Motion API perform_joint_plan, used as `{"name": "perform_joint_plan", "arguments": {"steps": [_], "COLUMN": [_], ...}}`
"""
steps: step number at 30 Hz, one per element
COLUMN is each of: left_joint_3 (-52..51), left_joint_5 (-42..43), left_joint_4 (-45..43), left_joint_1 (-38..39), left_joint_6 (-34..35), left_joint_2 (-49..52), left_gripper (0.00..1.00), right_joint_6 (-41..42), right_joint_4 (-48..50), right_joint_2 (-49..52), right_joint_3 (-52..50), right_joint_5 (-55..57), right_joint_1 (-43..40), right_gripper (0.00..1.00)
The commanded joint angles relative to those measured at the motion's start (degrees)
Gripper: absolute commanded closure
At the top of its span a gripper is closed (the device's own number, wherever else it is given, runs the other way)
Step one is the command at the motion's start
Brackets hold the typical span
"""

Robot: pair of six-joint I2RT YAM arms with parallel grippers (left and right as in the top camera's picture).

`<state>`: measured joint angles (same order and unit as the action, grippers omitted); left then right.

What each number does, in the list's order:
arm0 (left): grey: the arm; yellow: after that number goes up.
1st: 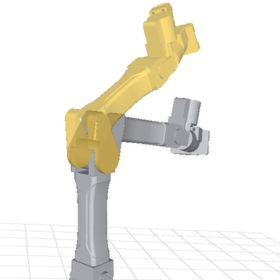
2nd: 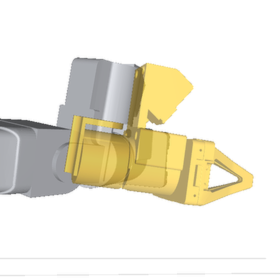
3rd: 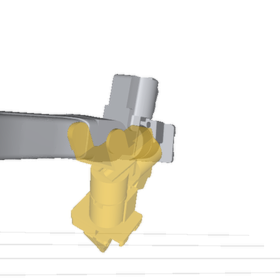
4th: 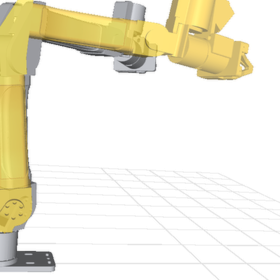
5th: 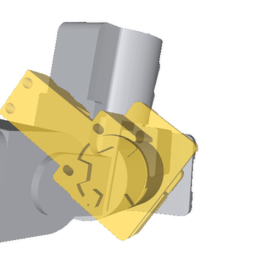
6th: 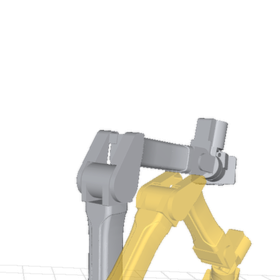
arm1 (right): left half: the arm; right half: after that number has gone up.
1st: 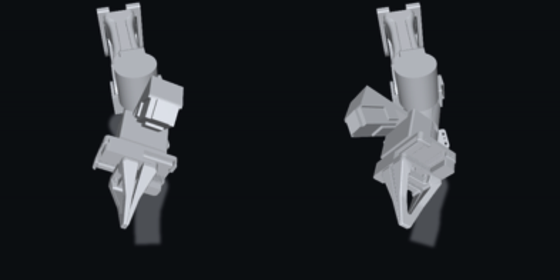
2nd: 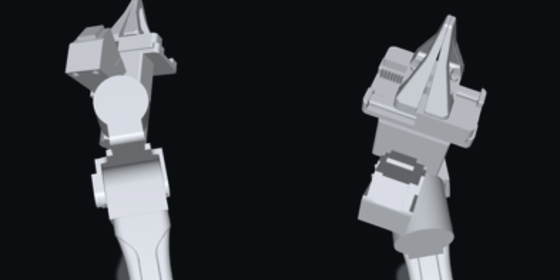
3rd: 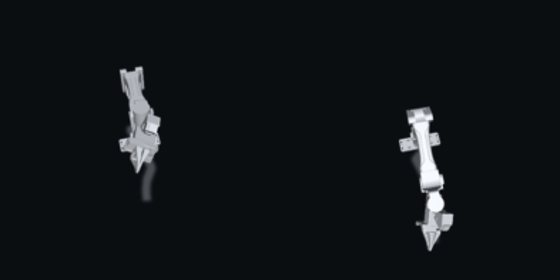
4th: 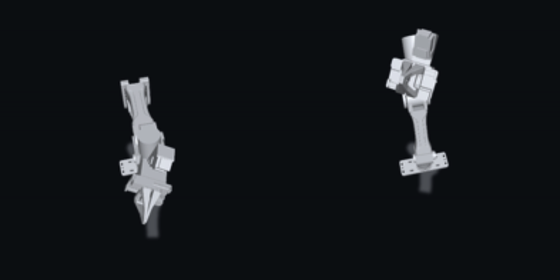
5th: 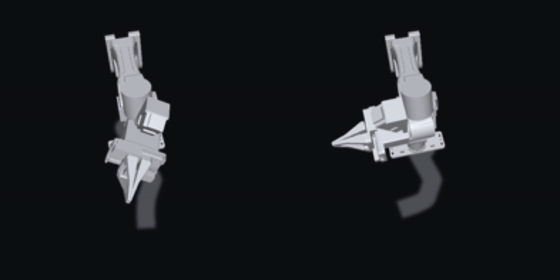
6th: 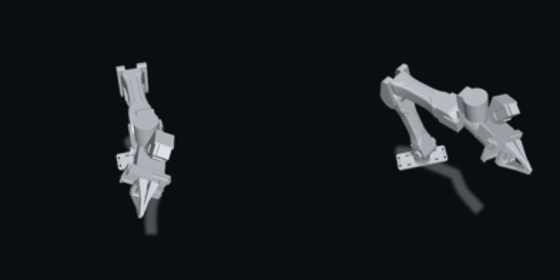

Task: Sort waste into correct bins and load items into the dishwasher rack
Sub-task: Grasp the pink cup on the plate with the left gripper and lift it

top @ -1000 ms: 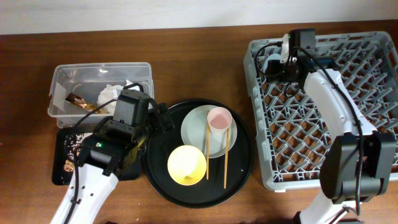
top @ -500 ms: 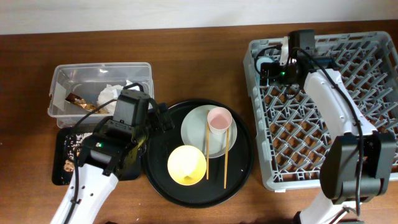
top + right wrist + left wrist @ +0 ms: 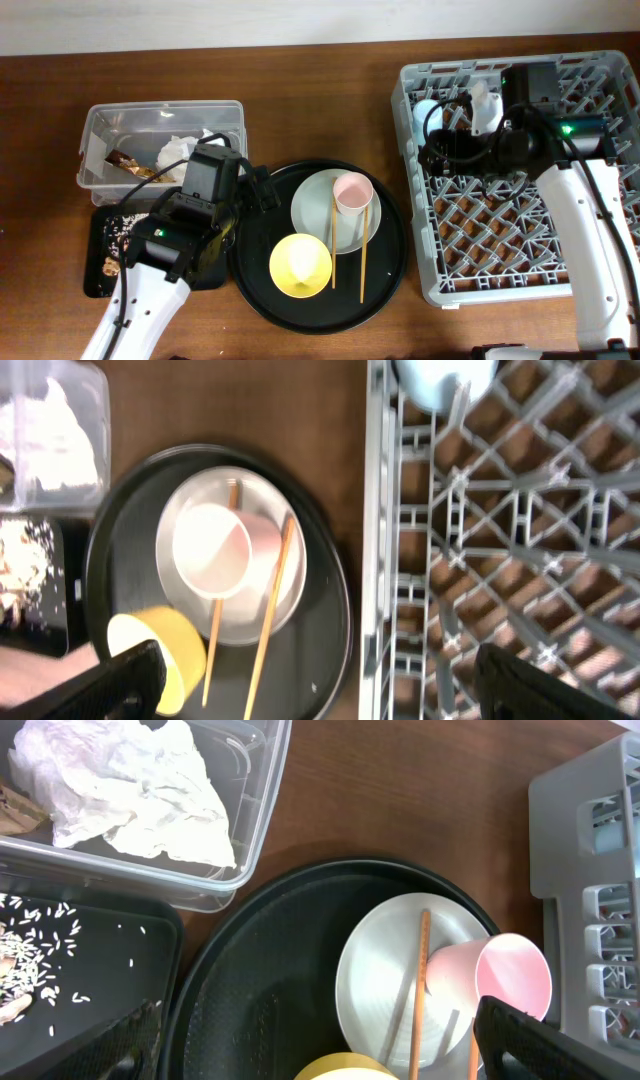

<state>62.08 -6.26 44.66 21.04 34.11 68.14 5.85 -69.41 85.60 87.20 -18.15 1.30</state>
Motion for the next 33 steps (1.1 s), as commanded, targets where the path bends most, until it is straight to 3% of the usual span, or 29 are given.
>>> {"name": "perform_joint_plan", "arguments": {"steps": [1,4,6,8,14,16,24,25,27,33], "left_joint_3": [-0.1,-0.2,-0.2,-0.2,-0.2,-0.2,-0.2,-0.2,-0.2,0.0], "left_joint_5": [-0.6,5.9,13.5,15.5,16.0,16.9,18.3,18.3,18.6,19.2], "left_joint_4": [-0.7,-3.6,-6.8,-9.9,-19.5,-21.6,-26.3,-27.1,-28.0,-29.2], "left_joint_1": [-0.1,0.0,0.7,3.0,10.4,11.5,12.0,12.0,12.0,11.5], "left_joint_6": [-0.2,-0.2,-0.2,-0.2,-0.2,-0.2,-0.3,-0.3,-0.2,-0.2], "left_joint_2": [-0.2,-0.1,1.3,4.0,18.3,22.1,31.6,32.0,31.9,30.4], "left_gripper": [0.01,0.01,0.18,0.35,0.53,0.58,0.59,0.64,0.83,0.93], "right_joint_6": [0.2,0.2,0.1,0.1,0.1,0.1,0.1,0.1,0.1,0.1], "right_joint_4": [-1.5,-3.3,-4.1,-4.7,-5.0,-5.3,-5.3,-5.3,-5.2,-4.3], "right_joint_2": [-0.2,-0.2,-0.2,-0.2,-0.2,-0.2,-0.2,-0.2,-0.2,-0.2], "right_joint_3": [0.0,0.0,0.0,0.0,0.0,0.0,0.0,0.0,0.0,0.1], "right_joint_5": [-0.7,-0.7,-0.7,-0.6,-0.7,-0.7,-0.7,-0.6,-0.6,-0.7], "right_joint_1": [-0.1,-0.1,-0.1,-0.1,-0.1,-0.1,-0.1,-0.1,-0.1,-0.2], "right_gripper": [0.01,0.01,0.01,0.01,0.01,0.01,0.01,0.01,0.01,0.01]}}
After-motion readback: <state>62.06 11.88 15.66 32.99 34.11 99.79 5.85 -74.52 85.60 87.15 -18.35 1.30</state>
